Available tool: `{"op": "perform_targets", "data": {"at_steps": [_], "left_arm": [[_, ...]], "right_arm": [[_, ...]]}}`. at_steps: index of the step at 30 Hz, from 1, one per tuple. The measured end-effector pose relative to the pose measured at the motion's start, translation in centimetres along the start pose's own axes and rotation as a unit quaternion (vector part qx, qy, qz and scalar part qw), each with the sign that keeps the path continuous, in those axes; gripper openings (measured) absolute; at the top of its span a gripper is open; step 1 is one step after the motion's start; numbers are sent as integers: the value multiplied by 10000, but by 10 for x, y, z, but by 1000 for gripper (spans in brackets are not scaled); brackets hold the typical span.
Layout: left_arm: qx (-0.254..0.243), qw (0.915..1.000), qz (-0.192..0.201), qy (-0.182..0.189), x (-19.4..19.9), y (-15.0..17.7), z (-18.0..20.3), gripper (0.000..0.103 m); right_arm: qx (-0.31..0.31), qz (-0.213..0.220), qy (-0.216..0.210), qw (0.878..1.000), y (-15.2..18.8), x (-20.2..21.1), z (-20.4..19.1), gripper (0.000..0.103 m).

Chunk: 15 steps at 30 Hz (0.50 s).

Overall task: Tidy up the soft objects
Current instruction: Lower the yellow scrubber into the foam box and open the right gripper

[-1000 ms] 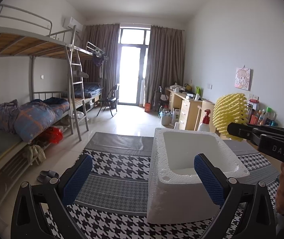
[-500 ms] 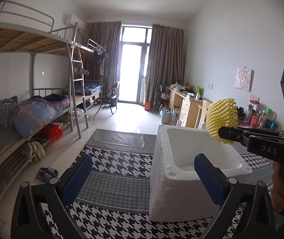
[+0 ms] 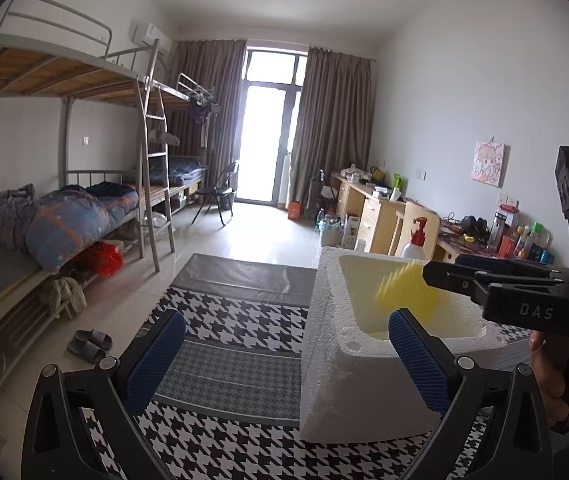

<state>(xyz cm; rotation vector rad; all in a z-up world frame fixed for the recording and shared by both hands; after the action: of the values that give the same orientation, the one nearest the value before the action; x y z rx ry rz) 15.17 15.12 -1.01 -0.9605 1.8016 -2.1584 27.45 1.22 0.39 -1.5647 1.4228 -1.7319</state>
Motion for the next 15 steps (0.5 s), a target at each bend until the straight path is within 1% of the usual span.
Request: {"op": "perform_targets", "data": {"at_steps": [1, 9, 15], "left_arm": [[-4, 10000, -5, -3, 0, 0, 0, 102], [-28, 10000, -31, 23, 0, 1, 1, 102], [-48, 10000, -20, 42, 3, 1, 5, 102]], "right_arm": [[-5, 27, -2, 10000, 0, 1, 0, 68], [-48, 4, -1, 10000, 0, 2, 1, 69], [-71, 87, 63, 9999, 0, 10, 2, 69]]}}
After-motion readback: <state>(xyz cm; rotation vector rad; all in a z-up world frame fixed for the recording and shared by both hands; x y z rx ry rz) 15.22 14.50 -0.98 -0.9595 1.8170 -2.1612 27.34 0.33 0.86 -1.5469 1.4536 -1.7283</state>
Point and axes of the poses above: each gripper's, at about its wrist camera, not at the fingertips, and x roughly against the way its jaws point, z to its right, y to its underside, the point moved 8 cm from there along -x, roughly the way its jaws point, and after that the axes turned 12 degrees about -y, right-handed, at the moved point
